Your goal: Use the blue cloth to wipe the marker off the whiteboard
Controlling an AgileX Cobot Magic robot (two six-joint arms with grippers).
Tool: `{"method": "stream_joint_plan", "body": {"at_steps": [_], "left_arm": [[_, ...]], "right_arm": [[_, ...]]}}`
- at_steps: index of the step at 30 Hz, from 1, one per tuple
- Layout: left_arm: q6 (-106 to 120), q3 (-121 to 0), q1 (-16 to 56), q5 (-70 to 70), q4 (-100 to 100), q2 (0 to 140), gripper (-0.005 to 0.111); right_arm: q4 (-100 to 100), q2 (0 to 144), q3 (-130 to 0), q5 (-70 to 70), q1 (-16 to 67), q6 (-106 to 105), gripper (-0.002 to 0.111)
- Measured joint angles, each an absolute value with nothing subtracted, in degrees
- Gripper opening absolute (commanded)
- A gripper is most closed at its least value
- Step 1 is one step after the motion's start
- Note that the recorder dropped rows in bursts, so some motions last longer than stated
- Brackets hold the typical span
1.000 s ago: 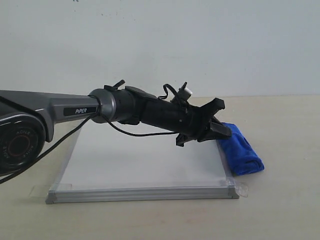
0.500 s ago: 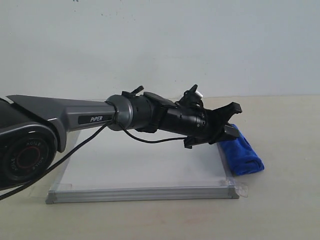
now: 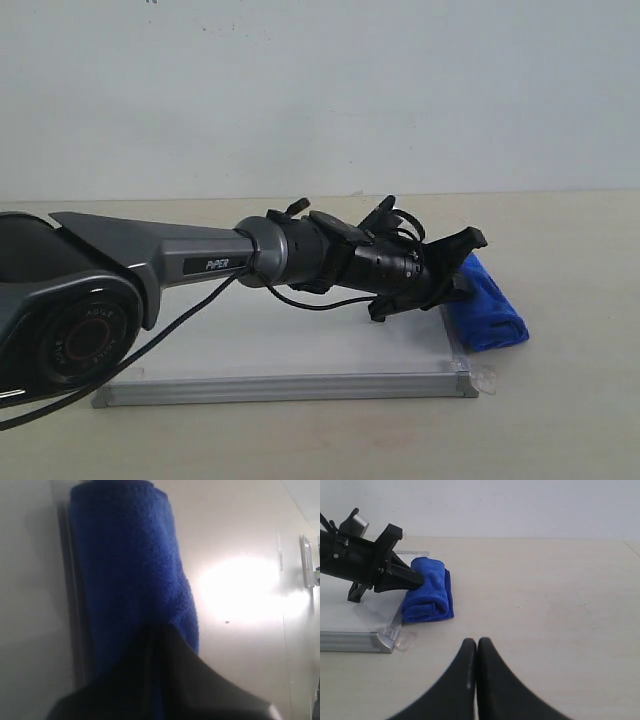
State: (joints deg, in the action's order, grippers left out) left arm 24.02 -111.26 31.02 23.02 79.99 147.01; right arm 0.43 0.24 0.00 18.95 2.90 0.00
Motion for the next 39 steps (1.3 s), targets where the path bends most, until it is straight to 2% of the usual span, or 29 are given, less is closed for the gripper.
{"method": "stream_joint_plan", "body": {"at_steps": [10,16,22,27,31,39], "left_arm": [[25.9,-111.8,31.1,23.3,75.5,142.7,0.004],[22.5,-112.1,31.4,26.8,59.1,138.2,0.004],[20.1,-112.1,32.7,37.4,40.0,133.4,0.004],[21.3,-108.8,33.0,41.8,35.6,127.3,0.004],[24.8,-98.0,33.0,41.5,35.0,117.4,0.004],[31.3,-60.6,33.0,21.1,34.4,83.9,0.004]], "right_arm": [[0.4,0.2,0.0,19.0,2.9,0.0,0.0],[0.4,0.2,0.0,19.0,2.9,0.0,0.0],[0.4,0.2,0.0,19.0,2.9,0.0,0.0],[0.4,0.2,0.0,19.0,2.9,0.0,0.0],[0.4,0.2,0.0,19.0,2.9,0.0,0.0],[0.4,0.2,0.0,19.0,2.9,0.0,0.0]]}}
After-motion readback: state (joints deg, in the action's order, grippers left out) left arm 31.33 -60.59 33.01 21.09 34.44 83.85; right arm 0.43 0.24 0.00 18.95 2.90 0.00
